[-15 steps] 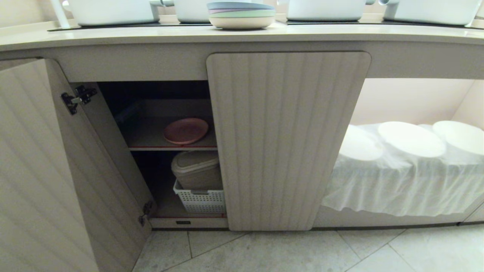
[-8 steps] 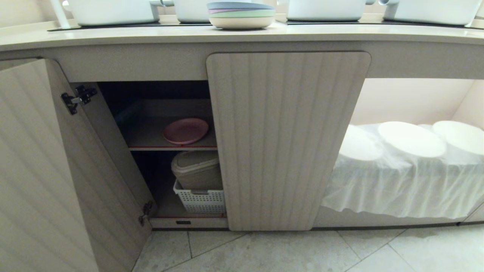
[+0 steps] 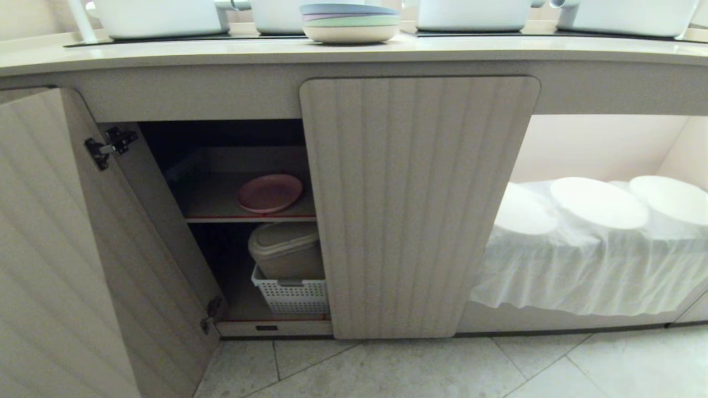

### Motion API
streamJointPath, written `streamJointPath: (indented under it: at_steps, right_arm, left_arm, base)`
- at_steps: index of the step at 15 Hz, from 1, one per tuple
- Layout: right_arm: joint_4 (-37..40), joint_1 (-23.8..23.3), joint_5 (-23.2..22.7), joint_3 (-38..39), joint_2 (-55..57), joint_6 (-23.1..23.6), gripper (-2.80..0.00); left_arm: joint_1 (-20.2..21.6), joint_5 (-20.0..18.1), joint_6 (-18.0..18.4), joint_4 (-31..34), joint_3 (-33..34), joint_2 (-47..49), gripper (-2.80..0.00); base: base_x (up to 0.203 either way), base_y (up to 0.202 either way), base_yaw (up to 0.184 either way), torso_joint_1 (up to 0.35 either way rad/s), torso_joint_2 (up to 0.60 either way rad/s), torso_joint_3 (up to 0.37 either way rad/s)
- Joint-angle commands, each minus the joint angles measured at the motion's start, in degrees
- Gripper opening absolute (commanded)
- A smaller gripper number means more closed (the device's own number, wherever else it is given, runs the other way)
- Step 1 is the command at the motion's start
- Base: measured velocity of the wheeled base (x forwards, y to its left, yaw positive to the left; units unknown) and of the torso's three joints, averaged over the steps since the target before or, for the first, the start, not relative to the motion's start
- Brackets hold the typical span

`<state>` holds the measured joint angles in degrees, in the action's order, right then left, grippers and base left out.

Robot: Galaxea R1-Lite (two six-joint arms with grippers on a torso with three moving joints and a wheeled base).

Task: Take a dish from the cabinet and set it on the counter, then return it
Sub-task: Close the cabinet door

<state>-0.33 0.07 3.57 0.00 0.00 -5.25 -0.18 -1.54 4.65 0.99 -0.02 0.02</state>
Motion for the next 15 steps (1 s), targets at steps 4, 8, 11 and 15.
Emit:
streamJointPath:
  at_steps: [4,8,11,15]
  right_arm:
    - [0.0,0.0,0.0,0.0,0.0,0.0,-2.8]
    - [0.0,0.0,0.0,0.0,0.0,0.0,-2.8]
    - [0.0,0.0,0.0,0.0,0.0,0.0,-2.8]
    - [0.0,0.0,0.0,0.0,0.0,0.0,-2.8]
  left_arm:
    - [0.0,0.0,-0.8,0.0,0.0,0.0,-2.8]
    - [0.0,0.0,-0.7,0.0,0.0,0.0,-2.8]
    - [0.0,0.0,-0.6,0.0,0.0,0.0,-2.8]
    - [0.0,-0.2,-0.6,0.0,0.0,0.0,-2.8]
  base:
    - [0.002,0.159,-0.001,0.003,0.0,0.004]
    - [0.0,0.194,-0.001,0.002,0.0,0.003]
    - [0.0,0.096,-0.002,-0.001,0.0,0.002]
    - [0.0,0.0,0.0,0.0,0.0,0.0]
